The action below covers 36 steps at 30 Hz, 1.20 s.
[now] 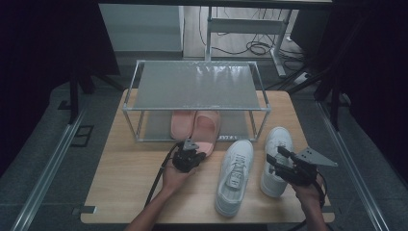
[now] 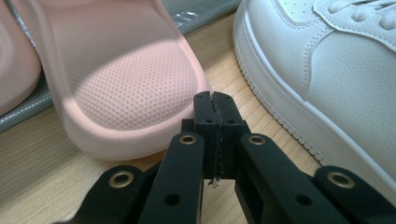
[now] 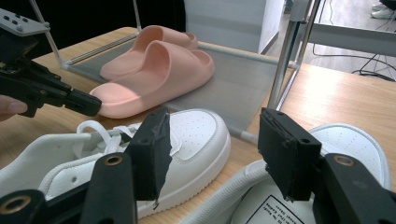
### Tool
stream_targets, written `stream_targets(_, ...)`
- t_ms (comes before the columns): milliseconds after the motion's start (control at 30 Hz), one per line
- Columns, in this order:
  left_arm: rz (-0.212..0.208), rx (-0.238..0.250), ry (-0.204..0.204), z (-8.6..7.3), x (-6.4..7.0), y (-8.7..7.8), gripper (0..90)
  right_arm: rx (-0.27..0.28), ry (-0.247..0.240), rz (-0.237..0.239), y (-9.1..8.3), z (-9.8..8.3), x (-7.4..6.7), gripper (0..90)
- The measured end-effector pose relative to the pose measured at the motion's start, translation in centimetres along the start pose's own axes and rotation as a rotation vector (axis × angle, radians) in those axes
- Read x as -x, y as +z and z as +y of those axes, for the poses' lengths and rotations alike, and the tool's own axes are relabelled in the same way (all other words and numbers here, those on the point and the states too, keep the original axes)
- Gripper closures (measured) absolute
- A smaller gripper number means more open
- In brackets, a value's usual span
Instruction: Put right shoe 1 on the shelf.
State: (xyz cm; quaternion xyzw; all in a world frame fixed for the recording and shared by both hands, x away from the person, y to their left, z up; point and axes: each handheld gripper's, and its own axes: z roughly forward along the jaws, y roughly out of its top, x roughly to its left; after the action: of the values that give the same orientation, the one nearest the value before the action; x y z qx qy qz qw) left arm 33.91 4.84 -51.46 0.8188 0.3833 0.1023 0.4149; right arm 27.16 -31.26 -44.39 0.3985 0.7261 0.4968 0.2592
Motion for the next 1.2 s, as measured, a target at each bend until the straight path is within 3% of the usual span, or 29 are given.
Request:
stream_targets(167,-0.008,-0.017,0.024,-0.2,0.4,0.1,89.5,0.003,0.0,0.0,-0.1,0.0,0.0,44.5)
stream_targets(433,0.001,-0.027,0.026,-0.5,0.0,-0.1,89.5,0.0,-0.002,0.0,0.0,0.0,0.0,44.5)
stream_targets(733,-0.001,-0.034,0.031,0.2,-0.2,0.8,90.0,-0.004,-0.004,0.005,0.2,0.0,-0.2,44.5)
stream_targets(933,0.011,-0.041,0.04,0.8,-0.3,1.4,90.0,0.001,-0.001,0.004,0.0,0.0,-0.1,44.5)
stream_targets(1200,0.051,-0.023,0.012,1.4,-0.8,2.5,90.0,0.003,-0.003,0.003,0.0,0.0,0.0,44.5)
